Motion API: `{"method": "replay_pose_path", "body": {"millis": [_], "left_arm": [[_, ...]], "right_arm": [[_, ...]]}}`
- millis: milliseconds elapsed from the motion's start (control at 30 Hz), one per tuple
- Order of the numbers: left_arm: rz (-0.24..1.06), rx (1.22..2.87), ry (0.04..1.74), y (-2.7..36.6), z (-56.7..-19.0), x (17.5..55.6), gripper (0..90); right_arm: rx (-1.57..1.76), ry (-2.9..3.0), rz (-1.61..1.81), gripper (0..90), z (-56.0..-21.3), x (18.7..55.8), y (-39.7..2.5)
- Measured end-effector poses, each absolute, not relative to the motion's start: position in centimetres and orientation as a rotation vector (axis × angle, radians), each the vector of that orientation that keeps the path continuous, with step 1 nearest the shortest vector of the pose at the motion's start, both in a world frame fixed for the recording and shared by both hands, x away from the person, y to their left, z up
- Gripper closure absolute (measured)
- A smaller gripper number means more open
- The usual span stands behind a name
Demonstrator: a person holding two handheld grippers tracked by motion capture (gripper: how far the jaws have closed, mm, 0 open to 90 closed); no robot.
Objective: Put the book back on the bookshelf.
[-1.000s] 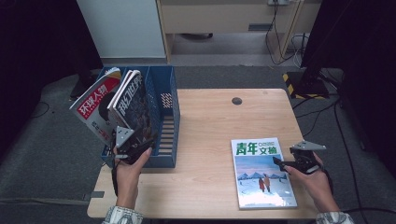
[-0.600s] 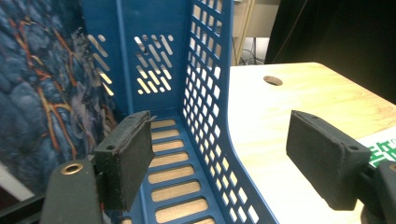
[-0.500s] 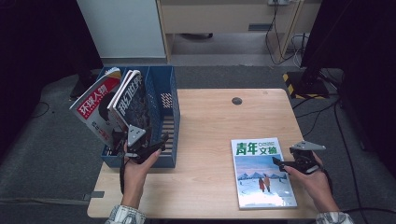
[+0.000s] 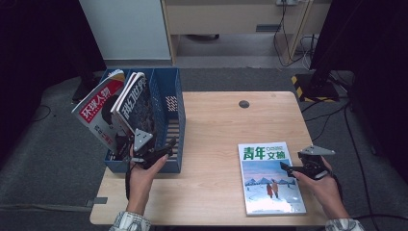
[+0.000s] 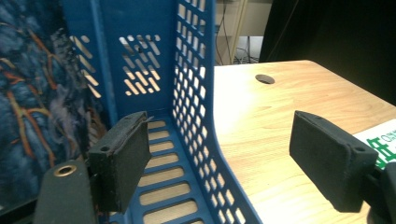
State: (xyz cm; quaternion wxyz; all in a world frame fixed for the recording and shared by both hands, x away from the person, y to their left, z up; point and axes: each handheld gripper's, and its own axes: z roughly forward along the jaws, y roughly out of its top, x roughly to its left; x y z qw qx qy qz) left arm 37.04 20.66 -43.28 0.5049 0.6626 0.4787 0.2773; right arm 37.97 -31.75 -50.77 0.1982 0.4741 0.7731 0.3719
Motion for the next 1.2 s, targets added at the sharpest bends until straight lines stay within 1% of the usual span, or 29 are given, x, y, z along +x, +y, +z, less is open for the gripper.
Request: {"method": "replay_pose_path", "body": {"millis": [700,1200], "left_arm": [[0.601,1.752,1.019,15.1,-43.6,36.7,17.7],[0.544,1.856,0.924,10.2,-44.6,35.7,15.6]], "right_arm": [[1.307,2.182,1.049,13.2,-50.8,37.9,-31.4],[1.343,2.195,1.049,9.6,-50.7,37.9,-31.5]]}}
